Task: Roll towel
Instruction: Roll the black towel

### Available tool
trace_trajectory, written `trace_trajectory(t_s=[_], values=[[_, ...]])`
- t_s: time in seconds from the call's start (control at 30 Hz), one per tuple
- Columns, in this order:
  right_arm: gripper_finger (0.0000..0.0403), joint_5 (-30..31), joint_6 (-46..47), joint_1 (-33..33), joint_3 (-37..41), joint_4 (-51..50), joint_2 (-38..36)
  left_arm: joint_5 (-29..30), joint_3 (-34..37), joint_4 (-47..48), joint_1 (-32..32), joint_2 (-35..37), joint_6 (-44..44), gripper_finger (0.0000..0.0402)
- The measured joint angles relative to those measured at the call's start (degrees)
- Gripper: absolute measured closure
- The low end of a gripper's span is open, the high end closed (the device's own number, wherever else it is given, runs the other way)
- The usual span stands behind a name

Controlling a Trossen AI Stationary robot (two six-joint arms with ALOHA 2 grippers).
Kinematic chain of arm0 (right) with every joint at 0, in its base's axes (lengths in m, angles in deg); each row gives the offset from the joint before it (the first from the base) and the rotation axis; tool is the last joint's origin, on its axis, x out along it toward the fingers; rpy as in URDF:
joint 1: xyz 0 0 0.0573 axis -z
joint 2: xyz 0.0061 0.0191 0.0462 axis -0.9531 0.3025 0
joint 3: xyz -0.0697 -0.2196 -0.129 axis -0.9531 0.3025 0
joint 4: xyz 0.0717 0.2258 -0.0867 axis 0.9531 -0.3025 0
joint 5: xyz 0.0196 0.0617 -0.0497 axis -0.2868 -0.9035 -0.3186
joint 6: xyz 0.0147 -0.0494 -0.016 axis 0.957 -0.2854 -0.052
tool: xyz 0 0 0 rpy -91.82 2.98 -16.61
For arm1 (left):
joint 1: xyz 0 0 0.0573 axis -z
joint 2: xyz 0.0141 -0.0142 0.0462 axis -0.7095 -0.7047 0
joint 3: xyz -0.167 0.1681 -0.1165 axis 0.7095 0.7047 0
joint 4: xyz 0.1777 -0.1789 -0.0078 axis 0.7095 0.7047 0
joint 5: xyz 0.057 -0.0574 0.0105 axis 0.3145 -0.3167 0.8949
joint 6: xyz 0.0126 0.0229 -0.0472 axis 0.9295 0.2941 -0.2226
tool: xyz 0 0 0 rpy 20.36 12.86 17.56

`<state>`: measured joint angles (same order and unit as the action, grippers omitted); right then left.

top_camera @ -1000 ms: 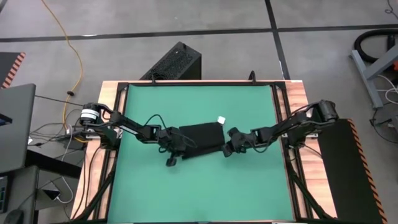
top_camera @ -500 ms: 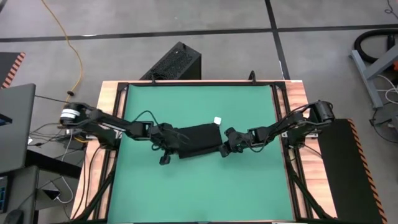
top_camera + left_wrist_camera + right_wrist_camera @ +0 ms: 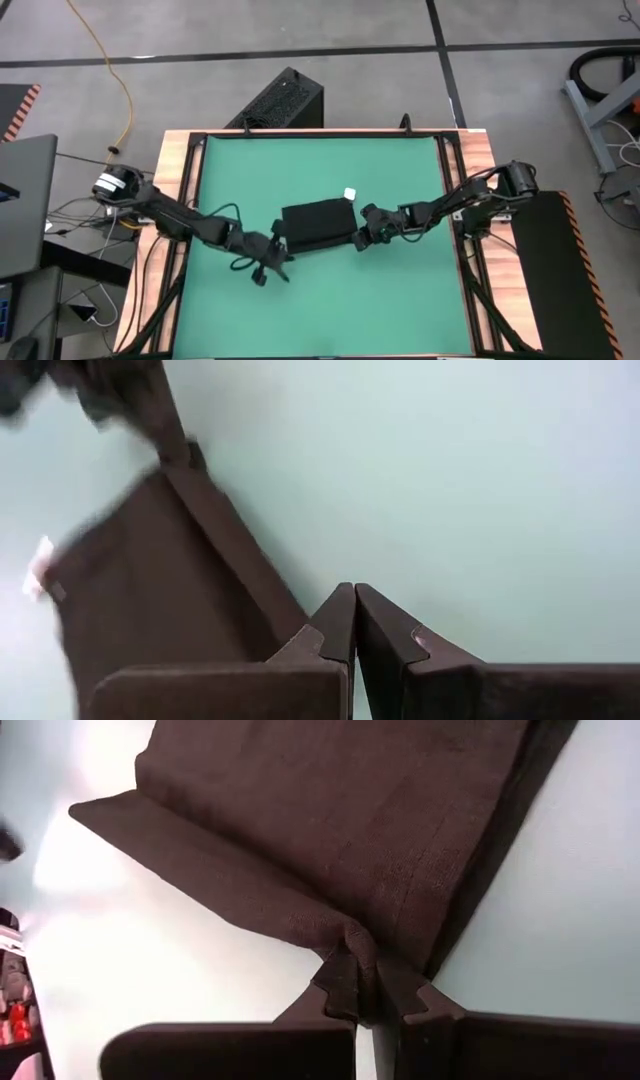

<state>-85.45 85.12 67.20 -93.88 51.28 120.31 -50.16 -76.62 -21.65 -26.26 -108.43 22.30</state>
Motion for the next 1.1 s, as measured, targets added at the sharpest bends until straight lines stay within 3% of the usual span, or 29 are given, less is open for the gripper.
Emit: trace_trajectory(t_s=[0.13, 0.57, 0.8, 1.1], values=[[0.0386, -0.36, -0.80, 0.36, -0.02, -0.04, 0.00, 4.44, -1.09, -0.33, 2.43, -0.49, 3.64, 0.0401], [0.0386, -0.16, -1.71, 0.35, 0.00, 0.12, 0.02, 6.15, -3.68, 0.80, 0.79, -9.37, 8.28, 0.0401], [0.0386, -0.06, -1.84, 0.35, 0.00, 0.11, 0.04, 12.00, -5.53, 2.51, -0.72, -11.68, 7.37, 0.0401], [0.0386, -0.08, -2.96, 0.34, 0.00, 0.11, 0.04, 10.16, -5.24, 5.17, -4.96, -11.13, 3.58, 0.0401]])
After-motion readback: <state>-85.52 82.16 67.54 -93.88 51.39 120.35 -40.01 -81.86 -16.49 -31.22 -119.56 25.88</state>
